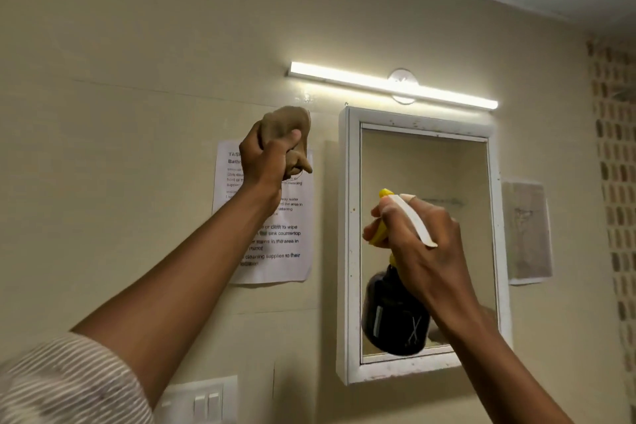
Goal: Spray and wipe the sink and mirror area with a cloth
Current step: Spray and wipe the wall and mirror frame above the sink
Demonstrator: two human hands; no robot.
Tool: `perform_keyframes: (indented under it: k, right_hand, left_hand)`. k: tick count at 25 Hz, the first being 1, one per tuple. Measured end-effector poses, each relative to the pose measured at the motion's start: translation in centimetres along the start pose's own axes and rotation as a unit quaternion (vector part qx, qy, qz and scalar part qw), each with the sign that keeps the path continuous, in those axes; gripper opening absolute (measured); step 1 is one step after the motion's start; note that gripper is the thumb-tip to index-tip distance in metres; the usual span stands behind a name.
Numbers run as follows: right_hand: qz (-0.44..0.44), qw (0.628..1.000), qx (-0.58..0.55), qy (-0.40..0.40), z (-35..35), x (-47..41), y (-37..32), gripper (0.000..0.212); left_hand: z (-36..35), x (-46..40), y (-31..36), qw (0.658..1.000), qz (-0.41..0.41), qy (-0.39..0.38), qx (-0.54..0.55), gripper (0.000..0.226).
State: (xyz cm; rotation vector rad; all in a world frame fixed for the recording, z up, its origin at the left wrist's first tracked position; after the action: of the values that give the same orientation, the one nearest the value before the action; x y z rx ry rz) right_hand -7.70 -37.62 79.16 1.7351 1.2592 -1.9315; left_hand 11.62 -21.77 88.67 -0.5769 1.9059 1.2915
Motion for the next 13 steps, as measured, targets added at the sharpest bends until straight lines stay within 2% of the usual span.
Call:
perform_keyframes:
  k: [4,8,13]
  right_hand:
    - [-0.023,0.999,-0.005,0.025,0.8,-1.0,0.0,0.032]
    - [-0.077,0.997,0.019,-0.012,0.9,0.7,2.6,0.032]
    - [-0.146,0.988,0.026,-0.032,1.7,3.5,5.7,0.035]
  left_hand:
    - [-2.0,-1.3,1.2,0.997,-0.043,0.002,-0.062,0.016]
    - [-2.6,-2.2,-0.1,0.994,-0.051,0.025,-0.094,0.019]
    - [-2.8,-2.1,-3.1,0.990,-0.051,0.013,-0.129,0.019]
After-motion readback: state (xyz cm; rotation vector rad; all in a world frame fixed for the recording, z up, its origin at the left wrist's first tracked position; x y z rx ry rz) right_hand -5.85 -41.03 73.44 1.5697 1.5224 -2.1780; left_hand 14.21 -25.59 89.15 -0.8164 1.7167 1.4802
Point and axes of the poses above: each hand's wrist, its own x-axis away from the middle knuckle, its own z-axis out of the back of the hand, y = z × x, the point moved 10 cm from there along -x, towards the middle knuckle, and after that the axes turned 14 degrees about -x, right-handed, at the moved point
